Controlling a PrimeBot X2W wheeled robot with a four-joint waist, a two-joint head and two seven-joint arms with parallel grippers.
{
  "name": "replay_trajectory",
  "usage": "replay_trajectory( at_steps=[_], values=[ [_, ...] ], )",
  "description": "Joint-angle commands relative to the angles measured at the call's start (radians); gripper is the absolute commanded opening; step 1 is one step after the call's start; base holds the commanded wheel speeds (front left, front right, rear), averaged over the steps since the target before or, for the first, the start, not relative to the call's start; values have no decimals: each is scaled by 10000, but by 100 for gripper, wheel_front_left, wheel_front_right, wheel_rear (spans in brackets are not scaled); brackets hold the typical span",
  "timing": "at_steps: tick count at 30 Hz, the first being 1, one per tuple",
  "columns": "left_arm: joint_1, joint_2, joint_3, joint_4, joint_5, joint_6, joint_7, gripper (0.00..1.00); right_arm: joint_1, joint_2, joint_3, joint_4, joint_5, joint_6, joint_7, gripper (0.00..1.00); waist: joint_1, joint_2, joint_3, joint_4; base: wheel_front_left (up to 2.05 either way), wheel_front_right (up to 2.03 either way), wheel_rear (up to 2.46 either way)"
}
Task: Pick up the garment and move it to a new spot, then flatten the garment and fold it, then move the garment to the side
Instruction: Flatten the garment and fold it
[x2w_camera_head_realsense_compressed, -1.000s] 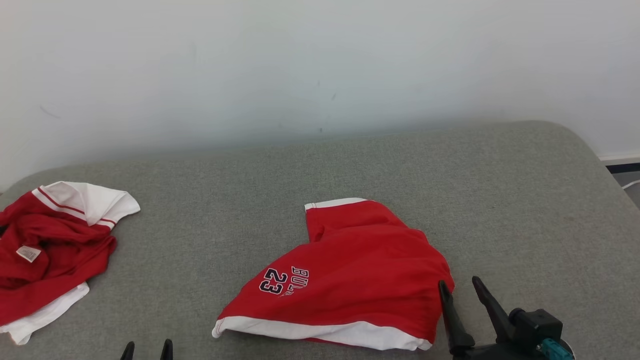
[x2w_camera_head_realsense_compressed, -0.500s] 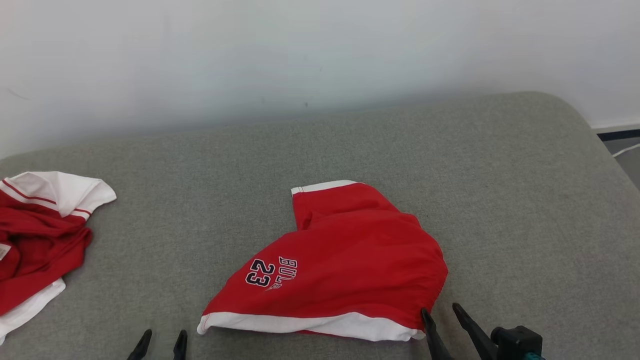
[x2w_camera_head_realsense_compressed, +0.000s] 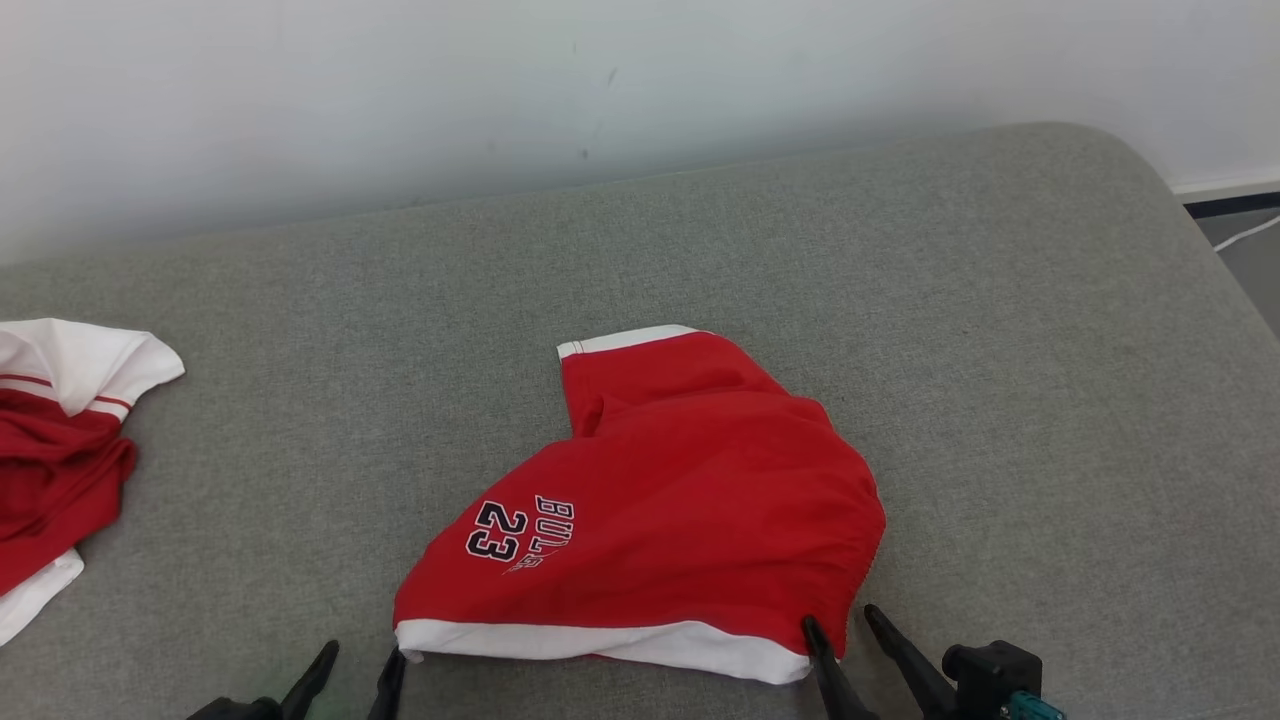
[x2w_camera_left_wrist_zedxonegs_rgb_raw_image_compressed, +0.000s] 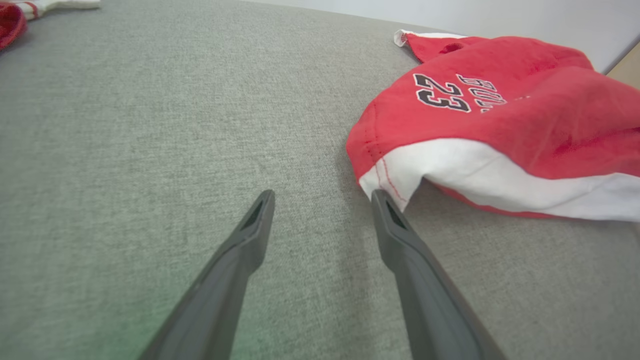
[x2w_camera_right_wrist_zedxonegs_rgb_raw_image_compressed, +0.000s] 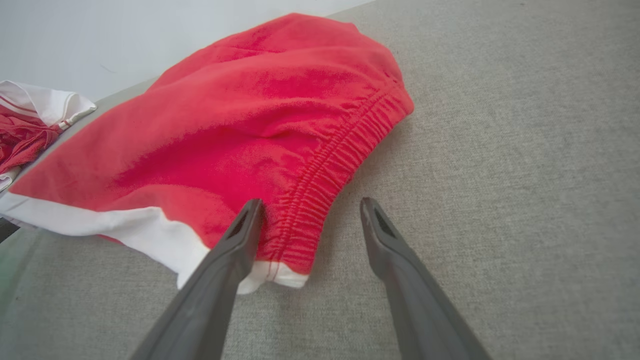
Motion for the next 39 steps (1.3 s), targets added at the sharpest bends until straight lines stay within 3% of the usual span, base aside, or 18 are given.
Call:
replay_trajectory(
  at_steps=[1, 16, 23, 24, 25, 26, 27, 28, 29, 30, 39],
  values=[
    [-154, 124, -190, 96, -185, 8, -72, 100, -95, -45, 160, 90, 171, 8, -72, 100, -1, -1, 74, -36, 0, 0, 0],
    [394, 320, -752, -1197, -643, 7, -77, 100, 84, -786, 1227, -296, 1465, 7, 52, 100, -1, -1, -35, -66, 0, 0, 0],
    [-25, 390, -1270, -565, -948, 7, -21, 100, -77, -918, 1663, -173, 1893, 7, 397, 100, -1, -1, -99, -58, 0, 0, 0],
    [-120, 379, -1349, -366, -1003, 7, -3, 100, -108, -920, 1733, -144, 1966, 8, 470, 81, -1, -1, -105, -71, 0, 0, 0],
    [-238, 428, -1433, -178, -964, 6, -7, 100, -141, -920, 1796, -123, 1987, 8, 510, 44, -1, -1, -115, -92, 0, 0, 0],
    [-349, 367, -1490, -9, -1089, 6, -14, 100, -184, -928, 1834, -107, 2025, 8, 533, 41, -1, -1, -125, -107, 0, 0, 0],
    [-447, 303, -1533, 151, -1234, 6, -21, 87, -211, -931, 1888, -107, 2056, 8, 534, 0, -1, -1, -133, -117, 0, 0, 0],
    [-562, 340, -1533, 355, -1244, 6, -30, 40, -224, -938, 1931, -97, 2064, 8, 532, 0, -1, -1, -142, -130, 0, 0, 0],
    [-654, 389, -1573, 552, -1207, 8, -38, 13, -250, -954, 1973, -84, 2069, 7, 511, 0, -1, -1, -156, -144, 0, 0, 0],
    [-733, 371, -1602, 670, -1200, 6, -47, 0, -290, -964, 2016, -78, 2088, 7, 479, 0, -1, -1, -174, -157, 0, 0, 0],
    [-382, 501, -1193, 113, -437, 75, -76, 0, -447, -1095, 2003, -497, 2651, 8, 71, 0, -1, -1, -460, -121, 0, 0, 0]
  ],
)
